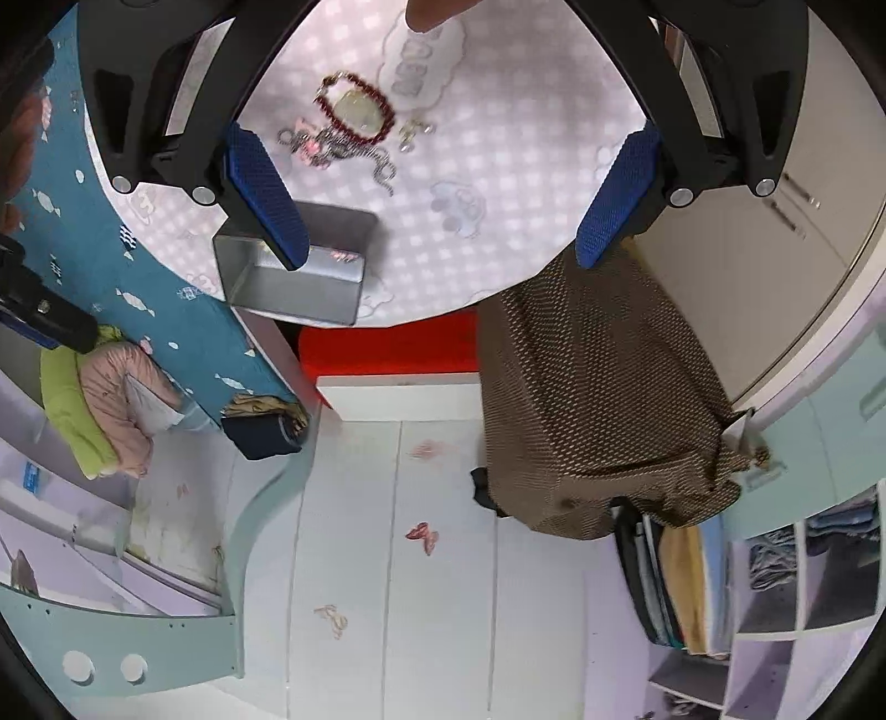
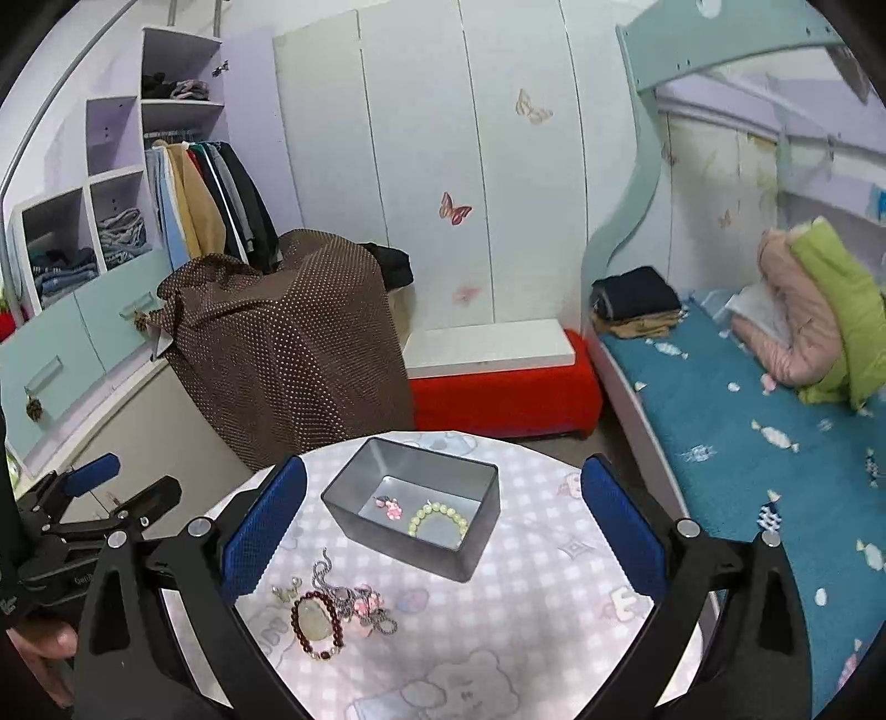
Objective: Organize jewelry
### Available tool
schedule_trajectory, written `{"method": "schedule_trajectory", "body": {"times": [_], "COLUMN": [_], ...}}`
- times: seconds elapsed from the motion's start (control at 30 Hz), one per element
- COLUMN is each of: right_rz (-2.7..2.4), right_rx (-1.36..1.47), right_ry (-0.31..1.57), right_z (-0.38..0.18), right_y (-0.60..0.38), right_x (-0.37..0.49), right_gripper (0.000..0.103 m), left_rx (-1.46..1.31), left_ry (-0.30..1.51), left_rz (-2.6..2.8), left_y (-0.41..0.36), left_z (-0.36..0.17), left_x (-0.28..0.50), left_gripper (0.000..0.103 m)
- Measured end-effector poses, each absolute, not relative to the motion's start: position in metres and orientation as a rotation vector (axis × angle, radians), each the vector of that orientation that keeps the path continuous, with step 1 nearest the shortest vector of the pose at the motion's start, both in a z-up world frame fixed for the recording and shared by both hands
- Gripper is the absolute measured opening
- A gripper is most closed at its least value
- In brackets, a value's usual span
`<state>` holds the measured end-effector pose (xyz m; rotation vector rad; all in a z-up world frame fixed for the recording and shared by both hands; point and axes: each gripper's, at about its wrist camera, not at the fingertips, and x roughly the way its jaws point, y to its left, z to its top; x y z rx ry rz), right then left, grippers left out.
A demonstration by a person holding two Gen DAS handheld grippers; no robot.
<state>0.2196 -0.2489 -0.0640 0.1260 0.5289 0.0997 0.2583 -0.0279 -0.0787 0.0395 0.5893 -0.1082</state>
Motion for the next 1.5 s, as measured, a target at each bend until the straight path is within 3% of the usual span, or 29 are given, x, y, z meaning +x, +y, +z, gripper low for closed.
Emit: {"method": "schedule_trajectory", "body": {"times": [0.77,1.5], "right_rz": [0.091,0.142], "right_rx": [0.062,0.079], "right_ry": [0.598,0.76], "right_z": [-0.1,-0.148], "right_y": [-0.223,-0.222], "right_x": [0.178,0.197], "right_gripper": [0.096,0.096], "left_rx": [0.057,0.148], "left_ry": [0.676,0.872], "left_rz": [-0.062,-0.086], "left_y": [0.005,-0.022], "left_z": [-0.139,-0.238], "left_x": [0.218,0.292], "left_gripper": [0.097,0.096]}}
